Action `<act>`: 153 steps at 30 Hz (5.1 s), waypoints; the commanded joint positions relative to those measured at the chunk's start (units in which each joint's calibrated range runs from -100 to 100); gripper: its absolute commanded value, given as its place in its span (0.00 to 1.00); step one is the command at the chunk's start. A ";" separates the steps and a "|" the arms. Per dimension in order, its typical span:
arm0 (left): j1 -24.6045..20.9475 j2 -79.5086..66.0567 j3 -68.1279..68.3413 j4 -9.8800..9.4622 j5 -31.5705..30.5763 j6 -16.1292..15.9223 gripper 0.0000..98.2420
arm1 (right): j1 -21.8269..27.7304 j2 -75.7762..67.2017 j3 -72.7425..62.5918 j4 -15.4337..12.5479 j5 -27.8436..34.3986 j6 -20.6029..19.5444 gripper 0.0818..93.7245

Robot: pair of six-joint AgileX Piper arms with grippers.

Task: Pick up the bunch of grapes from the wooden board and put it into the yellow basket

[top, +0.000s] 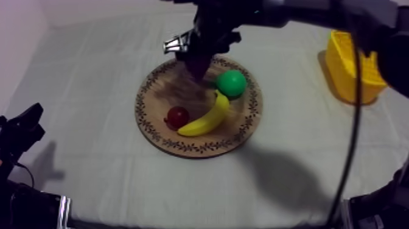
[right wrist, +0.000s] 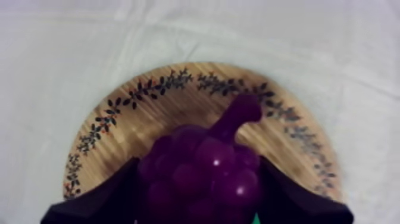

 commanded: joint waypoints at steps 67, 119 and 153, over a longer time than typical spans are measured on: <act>-0.01 0.00 -0.04 0.01 -0.03 0.04 0.00 | 40.41 -22.28 31.02 -5.69 -15.51 24.40 0.53; -0.01 0.00 -0.04 0.01 -0.03 0.04 0.00 | 34.80 -95.78 81.25 -8.87 -22.17 28.84 0.46; -0.01 0.00 -0.04 0.01 -0.03 0.04 0.00 | 32.96 -128.27 107.80 -14.53 -18.27 32.12 0.01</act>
